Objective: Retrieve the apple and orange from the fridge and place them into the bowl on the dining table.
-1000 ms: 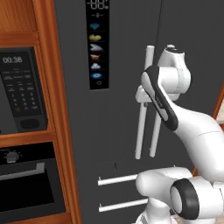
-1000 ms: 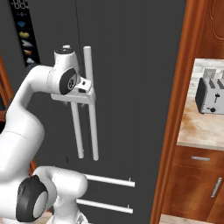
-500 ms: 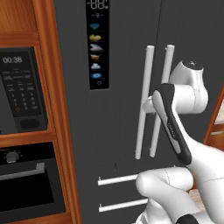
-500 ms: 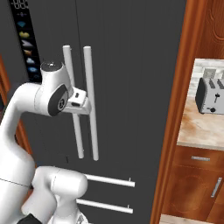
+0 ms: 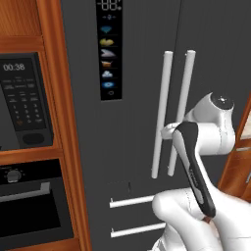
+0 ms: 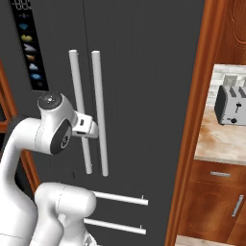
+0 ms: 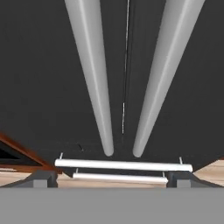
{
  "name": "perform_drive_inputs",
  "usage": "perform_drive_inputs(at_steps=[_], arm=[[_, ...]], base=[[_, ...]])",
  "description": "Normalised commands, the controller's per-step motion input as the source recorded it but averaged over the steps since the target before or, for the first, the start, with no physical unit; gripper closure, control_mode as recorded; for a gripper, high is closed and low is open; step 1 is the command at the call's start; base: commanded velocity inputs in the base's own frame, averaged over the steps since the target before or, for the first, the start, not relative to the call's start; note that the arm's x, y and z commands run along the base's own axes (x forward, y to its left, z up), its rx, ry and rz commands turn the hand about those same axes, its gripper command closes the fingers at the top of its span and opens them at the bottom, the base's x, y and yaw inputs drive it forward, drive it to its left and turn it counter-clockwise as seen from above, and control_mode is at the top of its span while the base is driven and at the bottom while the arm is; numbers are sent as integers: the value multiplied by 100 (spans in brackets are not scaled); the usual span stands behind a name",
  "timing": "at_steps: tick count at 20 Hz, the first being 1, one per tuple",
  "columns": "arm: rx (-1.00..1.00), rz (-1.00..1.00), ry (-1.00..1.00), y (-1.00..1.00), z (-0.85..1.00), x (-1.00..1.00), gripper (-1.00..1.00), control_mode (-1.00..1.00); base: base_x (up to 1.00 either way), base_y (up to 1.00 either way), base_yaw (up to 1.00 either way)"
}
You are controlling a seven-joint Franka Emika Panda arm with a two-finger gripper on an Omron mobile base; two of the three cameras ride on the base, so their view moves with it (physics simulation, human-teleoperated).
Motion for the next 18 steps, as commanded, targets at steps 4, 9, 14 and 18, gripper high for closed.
perform_drive_inputs(at_steps=[4,9,14,18], arm=[[0,0,-5,0,-20,-35,-100,-100],[0,0,-6,0,-7,-42,-100,-100],[0,0,-10,0,0,-39,-100,-100],[0,0,-30,0,0,-23,-100,-100]], base=[[0,0,0],[0,0,0],[0,0,0],[0,0,0]])
